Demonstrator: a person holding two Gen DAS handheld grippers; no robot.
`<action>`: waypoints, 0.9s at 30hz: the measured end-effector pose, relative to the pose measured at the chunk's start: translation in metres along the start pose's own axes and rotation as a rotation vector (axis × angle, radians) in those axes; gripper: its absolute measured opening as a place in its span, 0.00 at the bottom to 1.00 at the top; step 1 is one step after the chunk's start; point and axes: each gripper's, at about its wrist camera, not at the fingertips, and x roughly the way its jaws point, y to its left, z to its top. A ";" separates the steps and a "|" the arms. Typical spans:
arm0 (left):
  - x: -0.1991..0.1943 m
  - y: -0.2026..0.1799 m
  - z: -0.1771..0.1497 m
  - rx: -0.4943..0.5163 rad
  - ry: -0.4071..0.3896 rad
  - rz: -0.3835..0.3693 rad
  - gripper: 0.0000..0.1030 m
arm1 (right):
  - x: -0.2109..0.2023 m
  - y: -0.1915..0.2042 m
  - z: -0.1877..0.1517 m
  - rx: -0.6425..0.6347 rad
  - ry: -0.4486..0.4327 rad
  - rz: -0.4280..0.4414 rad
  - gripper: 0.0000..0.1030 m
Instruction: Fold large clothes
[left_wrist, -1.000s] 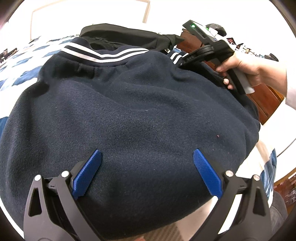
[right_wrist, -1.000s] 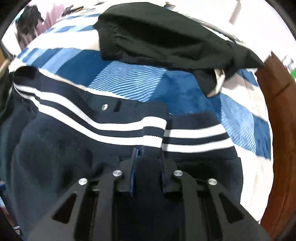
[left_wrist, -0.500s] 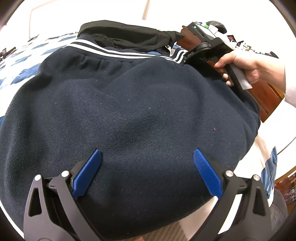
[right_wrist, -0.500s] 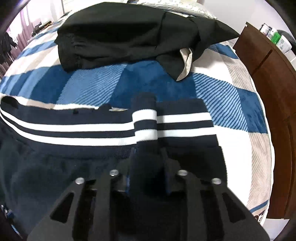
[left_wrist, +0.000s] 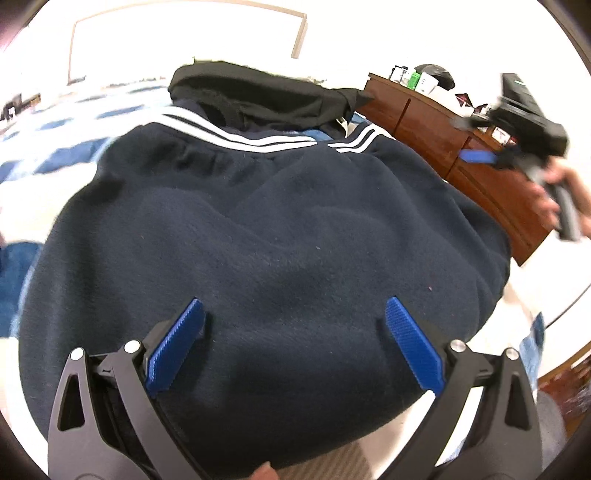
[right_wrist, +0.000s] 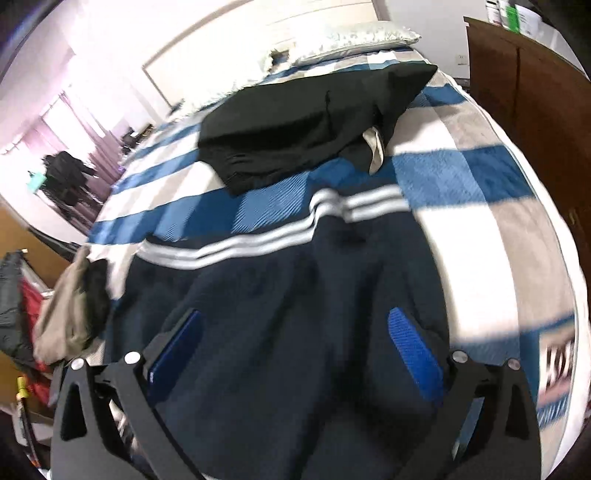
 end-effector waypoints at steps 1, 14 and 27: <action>-0.001 -0.003 0.000 0.018 -0.007 0.011 0.94 | -0.008 0.000 -0.018 0.012 -0.005 0.021 0.95; 0.011 -0.005 -0.012 0.056 0.077 0.107 0.94 | 0.006 -0.053 -0.138 0.203 -0.093 0.098 0.94; 0.019 0.018 -0.018 0.049 0.116 0.132 0.94 | 0.027 -0.067 -0.123 0.252 -0.075 0.050 0.95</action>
